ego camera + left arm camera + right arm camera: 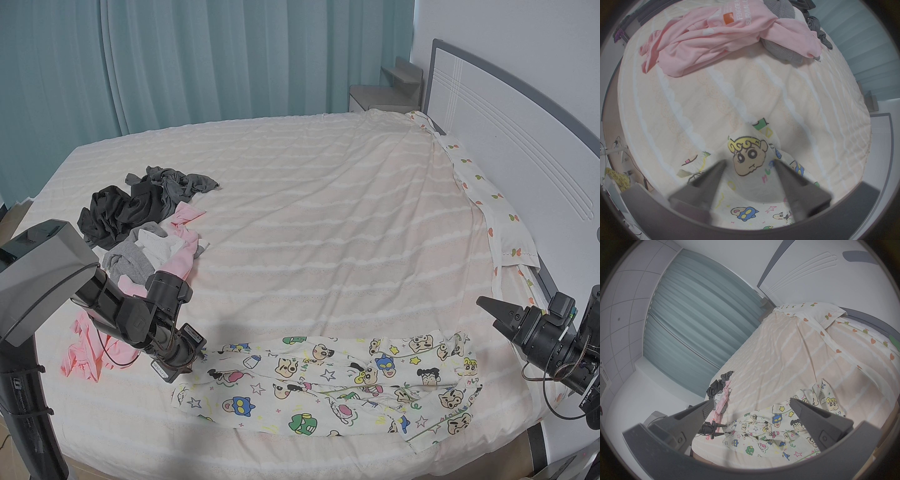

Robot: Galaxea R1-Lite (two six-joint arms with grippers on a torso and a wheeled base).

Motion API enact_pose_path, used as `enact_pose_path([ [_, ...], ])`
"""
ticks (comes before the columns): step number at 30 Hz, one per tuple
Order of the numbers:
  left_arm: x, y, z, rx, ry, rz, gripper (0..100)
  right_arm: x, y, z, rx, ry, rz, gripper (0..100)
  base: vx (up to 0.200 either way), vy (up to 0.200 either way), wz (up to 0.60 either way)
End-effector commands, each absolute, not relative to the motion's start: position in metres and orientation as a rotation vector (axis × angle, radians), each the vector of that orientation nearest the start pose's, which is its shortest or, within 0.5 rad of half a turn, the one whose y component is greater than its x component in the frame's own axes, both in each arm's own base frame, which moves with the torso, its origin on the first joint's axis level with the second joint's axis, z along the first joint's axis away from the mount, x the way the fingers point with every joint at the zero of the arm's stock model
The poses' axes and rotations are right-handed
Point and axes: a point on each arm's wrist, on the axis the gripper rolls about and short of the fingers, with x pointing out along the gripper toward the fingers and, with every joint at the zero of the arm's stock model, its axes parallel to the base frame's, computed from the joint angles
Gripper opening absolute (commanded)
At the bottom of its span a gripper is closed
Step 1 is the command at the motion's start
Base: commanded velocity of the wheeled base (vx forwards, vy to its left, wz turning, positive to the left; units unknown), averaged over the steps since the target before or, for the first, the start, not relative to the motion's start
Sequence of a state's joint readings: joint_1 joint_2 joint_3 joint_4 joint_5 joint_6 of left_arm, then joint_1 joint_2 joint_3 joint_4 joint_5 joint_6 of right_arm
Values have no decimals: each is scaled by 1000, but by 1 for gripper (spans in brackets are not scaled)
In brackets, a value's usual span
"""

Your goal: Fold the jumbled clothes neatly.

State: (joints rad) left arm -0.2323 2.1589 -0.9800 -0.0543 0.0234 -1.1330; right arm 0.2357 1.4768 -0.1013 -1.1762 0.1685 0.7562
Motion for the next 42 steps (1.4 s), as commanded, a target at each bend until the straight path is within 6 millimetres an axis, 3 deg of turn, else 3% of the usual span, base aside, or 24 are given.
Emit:
enact_pose_path([
  [1, 337, -82, 26, -844, 1068, 469, 0, 174, 46, 121, 736, 346, 307, 100, 0, 0, 0],
  [5, 338, -82, 31, -832, 1035, 477, 0, 174, 46, 121, 736, 346, 307, 100, 0, 0, 0],
  [10, 338, -90, 58, -836, 963, 419, 0, 174, 46, 121, 736, 346, 307, 100, 0, 0, 0],
  [20, 337, -93, 82, -837, 911, 375, 0, 174, 46, 121, 736, 345, 307, 100, 0, 0, 0],
  [28, 336, -92, 102, -813, 770, 316, 0, 174, 46, 121, 736, 345, 307, 100, 0, 0, 0],
  [31, 331, -91, 104, -779, 743, 266, 0, 174, 46, 121, 736, 345, 307, 100, 0, 0, 0],
  [38, 315, -103, 85, -637, 691, 119, 0, 174, 46, 121, 738, 345, 307, 100, 0, 0, 0],
  [42, 305, -106, 87, -599, 632, 53, 0, 174, 46, 122, 738, 344, 308, 100, 0, 0, 0],
])
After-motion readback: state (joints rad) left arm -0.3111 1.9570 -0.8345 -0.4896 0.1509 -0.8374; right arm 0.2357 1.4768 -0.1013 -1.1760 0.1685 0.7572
